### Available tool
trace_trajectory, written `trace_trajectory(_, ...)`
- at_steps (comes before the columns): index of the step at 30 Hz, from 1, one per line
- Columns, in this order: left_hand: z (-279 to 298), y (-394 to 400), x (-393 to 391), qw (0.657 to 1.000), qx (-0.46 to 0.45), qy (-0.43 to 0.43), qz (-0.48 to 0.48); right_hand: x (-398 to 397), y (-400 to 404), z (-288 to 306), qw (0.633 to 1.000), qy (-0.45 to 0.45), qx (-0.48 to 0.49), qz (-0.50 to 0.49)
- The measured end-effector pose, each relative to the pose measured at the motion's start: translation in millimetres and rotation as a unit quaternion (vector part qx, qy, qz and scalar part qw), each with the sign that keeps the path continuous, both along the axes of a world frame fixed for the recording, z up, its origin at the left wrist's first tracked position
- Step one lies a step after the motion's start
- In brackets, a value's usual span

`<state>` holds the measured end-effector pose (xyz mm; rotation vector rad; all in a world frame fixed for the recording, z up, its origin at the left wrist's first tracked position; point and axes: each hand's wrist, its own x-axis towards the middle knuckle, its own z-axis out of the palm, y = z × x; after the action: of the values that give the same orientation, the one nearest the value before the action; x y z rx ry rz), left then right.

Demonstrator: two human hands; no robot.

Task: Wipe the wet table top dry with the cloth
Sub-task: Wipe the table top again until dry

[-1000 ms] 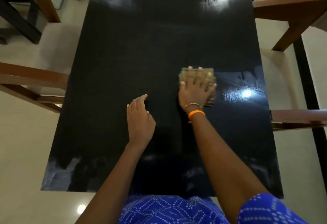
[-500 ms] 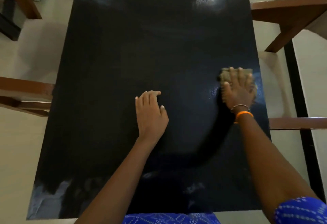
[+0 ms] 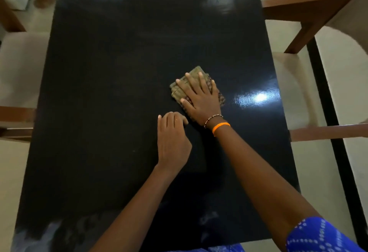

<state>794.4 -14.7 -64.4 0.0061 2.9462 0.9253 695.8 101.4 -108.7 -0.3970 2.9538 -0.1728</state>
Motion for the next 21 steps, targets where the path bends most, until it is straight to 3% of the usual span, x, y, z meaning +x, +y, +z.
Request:
trace_trajectory(3, 2.3, 22.7, -0.1, 1.000, -0.013, 0.000, -0.020, -5.3, 48.0, -1.6, 1.000, 0.018, -0.008, -0.011)
trace_trajectory(10, 8.4, 97.9, -8.9, 0.996, 0.000, -0.001, -0.089, -9.4, 181.2, -1.5, 0.970, 0.025, -0.008, -0.244)
trace_trajectory(21, 1.8, 155.4, -18.1, 0.998, -0.022, -0.014, -0.062, -103.0, 206.7, 7.3, 0.935, -0.002, -0.117, -0.334)
